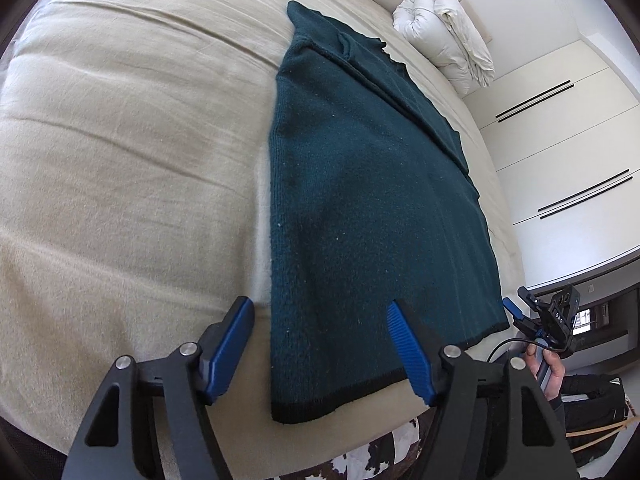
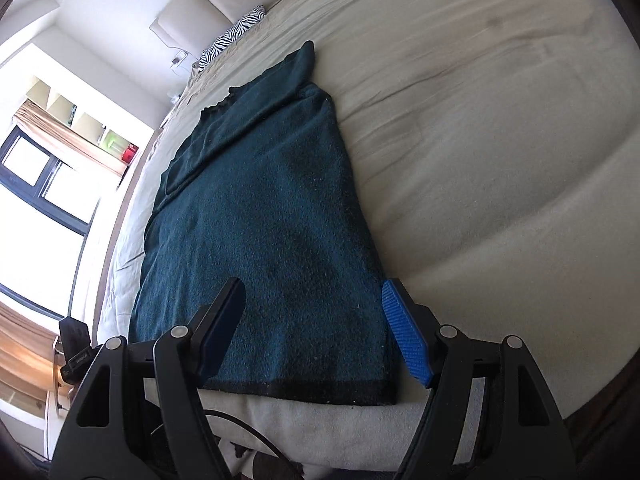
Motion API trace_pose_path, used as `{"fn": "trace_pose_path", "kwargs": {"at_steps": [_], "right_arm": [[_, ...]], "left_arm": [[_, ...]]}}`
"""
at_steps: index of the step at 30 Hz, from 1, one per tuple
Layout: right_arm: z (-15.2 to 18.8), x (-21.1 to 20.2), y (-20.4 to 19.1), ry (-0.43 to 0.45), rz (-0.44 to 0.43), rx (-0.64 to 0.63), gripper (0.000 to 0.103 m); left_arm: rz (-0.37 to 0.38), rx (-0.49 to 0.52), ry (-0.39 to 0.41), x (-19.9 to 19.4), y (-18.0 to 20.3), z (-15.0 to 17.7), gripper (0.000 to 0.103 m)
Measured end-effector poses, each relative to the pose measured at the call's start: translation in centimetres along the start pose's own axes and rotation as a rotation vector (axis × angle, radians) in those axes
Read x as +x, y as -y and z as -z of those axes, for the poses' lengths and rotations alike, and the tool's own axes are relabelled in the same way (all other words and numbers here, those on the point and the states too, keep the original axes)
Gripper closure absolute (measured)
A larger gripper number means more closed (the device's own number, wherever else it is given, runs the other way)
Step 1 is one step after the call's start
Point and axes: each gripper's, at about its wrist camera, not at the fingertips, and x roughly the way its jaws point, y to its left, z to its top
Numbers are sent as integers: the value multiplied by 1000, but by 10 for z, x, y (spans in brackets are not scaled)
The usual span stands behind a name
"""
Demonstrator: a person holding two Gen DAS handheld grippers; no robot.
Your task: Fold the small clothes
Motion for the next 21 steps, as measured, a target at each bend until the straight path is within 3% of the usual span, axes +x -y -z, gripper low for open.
{"fn": "trace_pose_path", "kwargs": {"at_steps": [4, 10, 14, 21], "right_arm": [[2, -4, 11, -13, 20, 23, 33], [-2, -10, 16, -18, 40, 39, 33], [-1, -11, 21, -47, 59, 51, 33], [-1, -4, 25, -102, 48, 75, 34]], "left_arm": [[22, -39, -30, -2, -8, -1, 42], [10, -31, -68, 1, -4, -1, 44], [-18, 3, -101, 7, 3, 3, 65], [-36, 4, -112, 7, -3, 5, 89]]}}
